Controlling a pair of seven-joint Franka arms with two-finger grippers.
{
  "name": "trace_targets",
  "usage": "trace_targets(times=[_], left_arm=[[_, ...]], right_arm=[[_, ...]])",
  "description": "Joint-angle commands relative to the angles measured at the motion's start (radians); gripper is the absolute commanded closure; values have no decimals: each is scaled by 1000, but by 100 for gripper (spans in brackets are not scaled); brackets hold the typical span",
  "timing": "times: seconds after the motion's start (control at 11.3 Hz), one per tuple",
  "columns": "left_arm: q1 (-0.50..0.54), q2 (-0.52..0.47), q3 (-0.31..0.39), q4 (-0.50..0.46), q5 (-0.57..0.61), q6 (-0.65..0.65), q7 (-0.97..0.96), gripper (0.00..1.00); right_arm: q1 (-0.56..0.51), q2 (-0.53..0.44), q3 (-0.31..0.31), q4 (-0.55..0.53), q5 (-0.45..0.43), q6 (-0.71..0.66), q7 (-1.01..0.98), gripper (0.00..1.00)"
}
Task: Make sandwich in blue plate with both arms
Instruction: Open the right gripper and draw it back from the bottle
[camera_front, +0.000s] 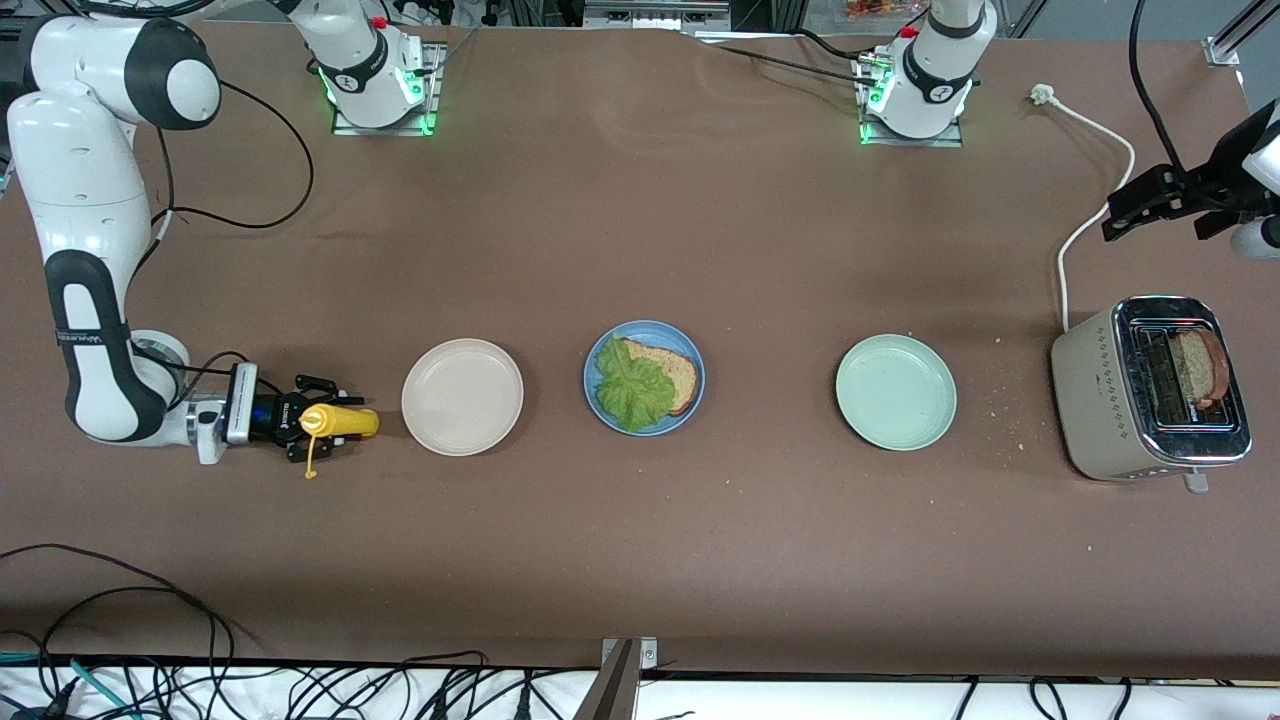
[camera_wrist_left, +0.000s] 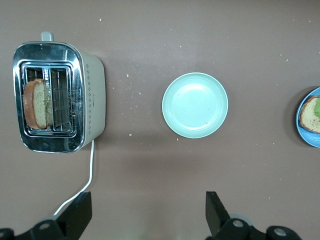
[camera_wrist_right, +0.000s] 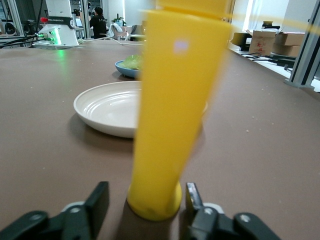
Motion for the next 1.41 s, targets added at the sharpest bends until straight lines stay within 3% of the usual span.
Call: trace_targets(times=[0.0,0.44,0.53,0.62,1.33], left_arm=[[18,-6,7,18,-2,-20,20,0],[15,-4,-1,18,0,-22,8,0],[18,-6,4,17,-2,-23,11,0],[19,-6,5,17,0,-31,11,0],[17,-4,-4,18,1,-32,8,0]], right_arm=[[-45,11,11,16,2,-13,-9,0],[-66,7,-9,81,-64,-46,-3,0],[-56,-5,-37,94,-67,-57,26,0],[-56,-24,-46,96,-71,-65,81,0],[14,-332,-46,37,-384,-14,812,0]])
